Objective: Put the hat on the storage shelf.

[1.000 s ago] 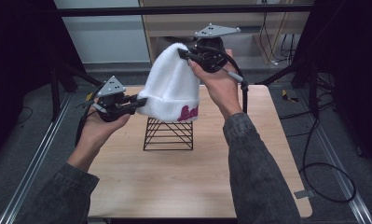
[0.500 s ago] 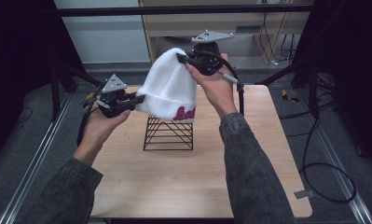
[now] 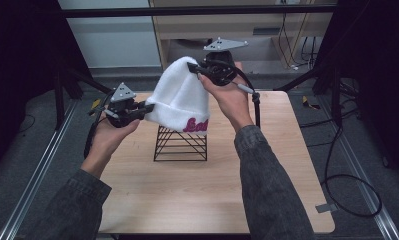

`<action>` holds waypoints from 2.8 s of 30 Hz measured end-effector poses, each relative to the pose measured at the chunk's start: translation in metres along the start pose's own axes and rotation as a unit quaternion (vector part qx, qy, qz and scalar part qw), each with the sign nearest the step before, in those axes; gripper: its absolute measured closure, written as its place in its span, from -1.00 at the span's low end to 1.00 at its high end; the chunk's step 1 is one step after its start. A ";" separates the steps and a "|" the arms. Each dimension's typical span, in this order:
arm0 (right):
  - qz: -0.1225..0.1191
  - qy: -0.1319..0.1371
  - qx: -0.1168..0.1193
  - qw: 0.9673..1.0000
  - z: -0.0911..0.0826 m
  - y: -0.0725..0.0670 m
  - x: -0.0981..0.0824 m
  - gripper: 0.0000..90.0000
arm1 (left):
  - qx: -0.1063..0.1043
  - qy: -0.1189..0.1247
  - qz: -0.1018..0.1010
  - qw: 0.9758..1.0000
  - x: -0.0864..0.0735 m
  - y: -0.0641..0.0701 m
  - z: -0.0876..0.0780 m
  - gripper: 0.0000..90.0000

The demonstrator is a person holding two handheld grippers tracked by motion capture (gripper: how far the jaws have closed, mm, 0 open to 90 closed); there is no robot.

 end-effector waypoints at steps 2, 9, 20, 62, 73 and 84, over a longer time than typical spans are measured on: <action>-0.001 -0.001 0.004 1.000 0.001 -0.002 -0.002 0.83 | 0.001 -0.003 0.000 1.000 -0.002 -0.002 0.000 0.70; 0.000 -0.004 0.007 1.000 0.002 -0.004 -0.005 0.83 | 0.001 -0.006 0.001 1.000 -0.003 -0.002 -0.001 0.70; -0.006 -0.008 0.008 1.000 -0.002 -0.007 -0.007 0.83 | -0.002 -0.005 0.006 1.000 -0.005 0.002 -0.004 0.70; -0.052 -0.065 0.035 0.996 0.009 -0.033 -0.049 0.81 | -0.028 -0.009 -0.035 0.999 -0.068 0.005 0.009 0.69; -0.047 -0.076 0.044 0.995 0.005 -0.041 -0.058 0.80 | -0.026 -0.012 -0.023 0.999 -0.076 0.010 0.003 0.69; -0.048 -0.092 0.053 0.993 0.005 -0.045 -0.074 0.79 | -0.035 -0.020 -0.028 0.999 -0.091 0.011 0.008 0.69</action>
Point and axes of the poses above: each handheld gripper's, and its own axes: z roughly forward along the jaws, x roughly out of its top, y roughly to its right, the point moved 9 cm from there along z, roughly forward along the jaws, and after that the axes turned 7 degrees about -x, right-handed, at the moved point
